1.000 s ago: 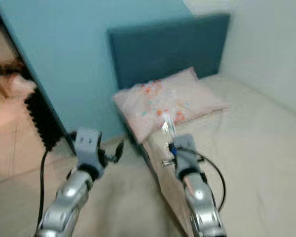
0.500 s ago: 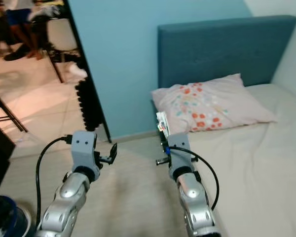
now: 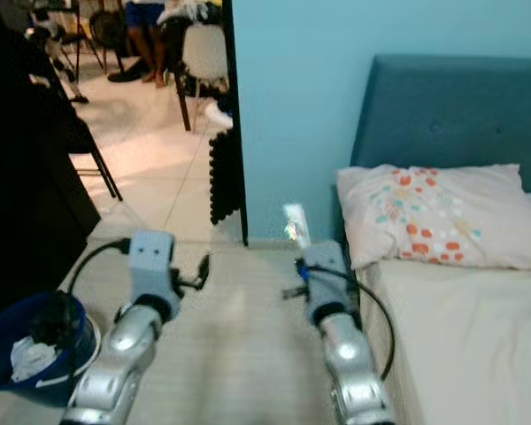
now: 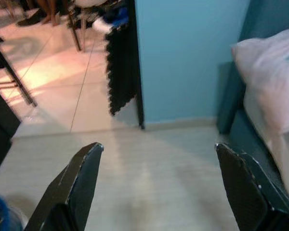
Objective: Clean up the room
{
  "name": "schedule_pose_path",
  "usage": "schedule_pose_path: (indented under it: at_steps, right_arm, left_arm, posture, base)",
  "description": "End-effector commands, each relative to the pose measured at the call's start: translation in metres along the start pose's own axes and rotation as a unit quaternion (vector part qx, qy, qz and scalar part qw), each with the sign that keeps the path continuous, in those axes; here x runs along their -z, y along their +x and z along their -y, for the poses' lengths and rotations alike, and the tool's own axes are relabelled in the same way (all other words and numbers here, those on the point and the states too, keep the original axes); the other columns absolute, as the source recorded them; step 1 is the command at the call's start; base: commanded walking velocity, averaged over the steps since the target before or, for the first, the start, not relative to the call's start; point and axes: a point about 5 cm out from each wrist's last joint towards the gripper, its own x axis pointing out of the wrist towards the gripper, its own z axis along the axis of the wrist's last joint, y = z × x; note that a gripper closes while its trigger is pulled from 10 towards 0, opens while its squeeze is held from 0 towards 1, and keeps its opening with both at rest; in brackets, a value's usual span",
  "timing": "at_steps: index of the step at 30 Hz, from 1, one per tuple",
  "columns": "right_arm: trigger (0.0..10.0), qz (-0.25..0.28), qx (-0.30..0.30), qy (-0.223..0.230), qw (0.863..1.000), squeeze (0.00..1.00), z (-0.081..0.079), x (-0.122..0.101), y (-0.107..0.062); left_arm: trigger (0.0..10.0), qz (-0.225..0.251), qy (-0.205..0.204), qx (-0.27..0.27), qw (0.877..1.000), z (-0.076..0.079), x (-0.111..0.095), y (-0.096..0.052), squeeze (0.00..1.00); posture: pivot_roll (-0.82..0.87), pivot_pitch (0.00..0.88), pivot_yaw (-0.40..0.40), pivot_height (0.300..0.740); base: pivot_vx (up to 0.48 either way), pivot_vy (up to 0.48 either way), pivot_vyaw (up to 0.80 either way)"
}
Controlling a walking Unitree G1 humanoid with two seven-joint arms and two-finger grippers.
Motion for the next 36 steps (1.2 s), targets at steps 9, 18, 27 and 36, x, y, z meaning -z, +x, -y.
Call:
schedule_pose_path:
  at_steps: [9, 18, 27, 36]
  right_arm:
    - [10.0, -0.014, -0.006, 0.007, 1.0, 0.0, -0.0001, 0.0051, -0.0009]
    - [10.0, -0.023, -0.011, 0.005, 1.0, 0.0, 0.0021, 0.0073, 0.0002]
    - [10.0, -0.026, -0.027, 0.007, 0.999, 0.0, -0.0005, 0.0081, 0.0017]
    - [10.0, -0.027, -0.036, 0.007, 0.999, 0.0, -0.0027, 0.0082, 0.0027]
  left_arm:
    - [10.0, -0.016, 0.008, -0.008, 1.0, -0.0015, 0.0031, -0.0001, 0.0]
    - [10.0, -0.009, 0.007, -0.009, 1.0, -0.0046, 0.0012, -0.0022, 0.0]
    - [10.0, -0.008, 0.013, -0.008, 1.0, -0.0059, 0.0001, -0.0026, 0.0]
    - [10.0, -0.005, 0.008, -0.01, 1.0, -0.0062, -0.001, -0.004, 0.0]
  posture:
    - [0.04, 0.05, -0.015, 0.74]
    - [0.05, 0.056, -0.018, 0.74]
    - [0.05, 0.053, -0.022, 0.74]
    - [0.06, 0.049, -0.023, 0.74]
  base:
    - [0.0, 0.0, 0.8]
    - [0.0, 0.0, 0.8]
    - [0.0, 0.0, 0.8]
    - [0.0, 0.0, 0.8]
